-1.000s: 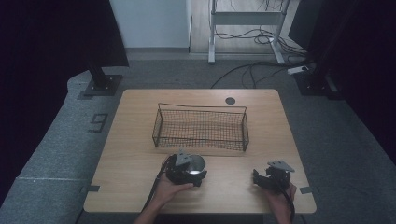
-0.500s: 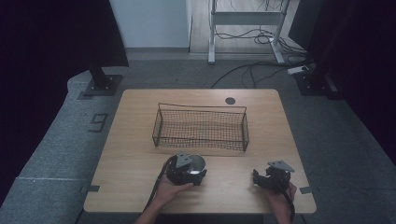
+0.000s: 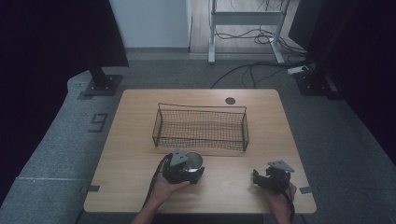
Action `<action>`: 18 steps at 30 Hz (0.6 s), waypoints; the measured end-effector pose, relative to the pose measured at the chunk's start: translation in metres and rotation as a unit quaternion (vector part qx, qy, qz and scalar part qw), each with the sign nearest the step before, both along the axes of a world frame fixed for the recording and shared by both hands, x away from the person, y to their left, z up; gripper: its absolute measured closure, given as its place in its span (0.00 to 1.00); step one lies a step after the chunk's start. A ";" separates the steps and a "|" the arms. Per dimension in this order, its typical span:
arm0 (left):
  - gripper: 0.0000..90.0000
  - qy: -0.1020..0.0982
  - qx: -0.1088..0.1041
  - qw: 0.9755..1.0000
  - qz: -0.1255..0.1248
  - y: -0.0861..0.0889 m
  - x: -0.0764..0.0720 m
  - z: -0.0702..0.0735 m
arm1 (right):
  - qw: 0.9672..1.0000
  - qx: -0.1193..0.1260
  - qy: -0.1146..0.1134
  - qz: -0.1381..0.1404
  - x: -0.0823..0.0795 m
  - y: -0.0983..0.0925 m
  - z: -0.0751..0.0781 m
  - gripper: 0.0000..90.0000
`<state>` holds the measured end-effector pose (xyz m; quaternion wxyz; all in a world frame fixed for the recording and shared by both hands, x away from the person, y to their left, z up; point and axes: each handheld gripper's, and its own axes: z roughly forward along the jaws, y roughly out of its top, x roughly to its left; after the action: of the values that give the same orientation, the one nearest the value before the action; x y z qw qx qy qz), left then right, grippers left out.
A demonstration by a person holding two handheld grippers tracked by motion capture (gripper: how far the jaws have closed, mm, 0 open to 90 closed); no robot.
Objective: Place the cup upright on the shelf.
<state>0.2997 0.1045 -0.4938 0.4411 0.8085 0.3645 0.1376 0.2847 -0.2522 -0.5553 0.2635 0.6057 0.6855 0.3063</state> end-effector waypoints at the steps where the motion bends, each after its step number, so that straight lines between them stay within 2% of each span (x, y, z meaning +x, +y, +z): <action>1: 0.17 -0.002 -0.001 1.000 0.001 0.000 0.000 0.001 | 1.000 0.000 0.000 0.000 0.000 0.000 0.000 0.15; 18: 0.17 -0.022 -0.023 0.999 -0.007 0.006 -0.001 0.031 | 1.000 0.000 0.000 -0.003 0.000 0.000 0.000 0.15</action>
<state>0.2989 0.1110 -0.4629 0.4681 0.7978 0.3518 0.1437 0.2844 -0.2519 -0.5553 0.2646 0.6078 0.6837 0.3052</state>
